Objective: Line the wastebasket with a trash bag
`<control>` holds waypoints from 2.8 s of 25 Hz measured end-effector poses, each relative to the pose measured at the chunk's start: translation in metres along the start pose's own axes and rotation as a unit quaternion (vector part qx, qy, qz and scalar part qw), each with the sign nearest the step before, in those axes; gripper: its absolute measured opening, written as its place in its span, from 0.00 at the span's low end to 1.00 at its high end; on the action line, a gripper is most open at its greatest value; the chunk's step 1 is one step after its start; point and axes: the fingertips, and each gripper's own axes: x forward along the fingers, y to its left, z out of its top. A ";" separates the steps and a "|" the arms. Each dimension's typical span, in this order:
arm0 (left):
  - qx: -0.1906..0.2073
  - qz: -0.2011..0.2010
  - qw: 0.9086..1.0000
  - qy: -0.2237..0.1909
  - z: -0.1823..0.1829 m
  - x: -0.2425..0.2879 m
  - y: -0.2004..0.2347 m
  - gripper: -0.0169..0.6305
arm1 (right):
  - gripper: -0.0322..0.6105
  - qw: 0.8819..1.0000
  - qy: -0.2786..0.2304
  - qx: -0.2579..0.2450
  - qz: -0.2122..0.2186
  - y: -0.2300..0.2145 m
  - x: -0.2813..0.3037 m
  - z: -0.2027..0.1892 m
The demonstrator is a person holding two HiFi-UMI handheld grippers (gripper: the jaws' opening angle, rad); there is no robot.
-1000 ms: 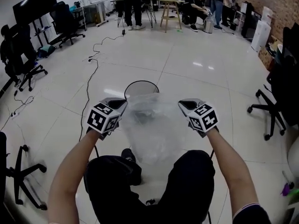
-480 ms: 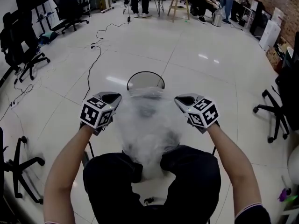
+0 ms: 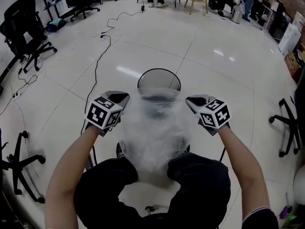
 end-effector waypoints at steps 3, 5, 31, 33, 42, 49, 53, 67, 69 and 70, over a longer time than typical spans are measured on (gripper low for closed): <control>-0.013 0.004 1.000 0.001 -0.005 0.015 0.019 0.04 | 0.05 1.000 0.002 0.007 -0.002 -0.013 0.019 0.003; -0.016 0.007 1.000 0.005 -0.006 0.026 0.028 0.04 | 0.05 1.000 0.007 0.005 -0.001 -0.022 0.029 0.003; -0.069 0.023 0.997 -0.011 0.036 0.155 0.142 0.04 | 0.05 1.000 0.015 0.018 -0.019 -0.171 0.146 0.044; -0.072 0.025 0.997 -0.009 0.037 0.165 0.149 0.04 | 0.05 0.999 0.018 0.021 -0.019 -0.181 0.154 0.044; -0.064 0.010 0.998 0.018 0.036 0.211 0.174 0.04 | 0.05 0.998 0.051 0.013 0.023 -0.202 0.200 0.042; -0.052 -0.045 0.995 0.069 0.007 0.251 0.179 0.04 | 0.05 0.993 0.088 -0.003 0.074 -0.207 0.240 0.023; -0.056 -0.082 0.990 0.098 -0.014 0.274 0.169 0.04 | 0.05 0.988 0.115 0.000 0.106 -0.207 0.254 0.004; -0.080 -0.129 0.979 0.138 -0.071 0.299 0.147 0.04 | 0.05 0.976 0.138 0.011 0.170 -0.196 0.276 -0.039; -0.082 -0.132 0.978 0.142 -0.077 0.302 0.145 0.04 | 0.05 0.974 0.138 0.009 0.178 -0.194 0.279 -0.044; -0.084 -0.133 0.977 0.144 -0.081 0.303 0.144 0.04 | 0.05 0.974 0.138 0.010 0.181 -0.193 0.280 -0.046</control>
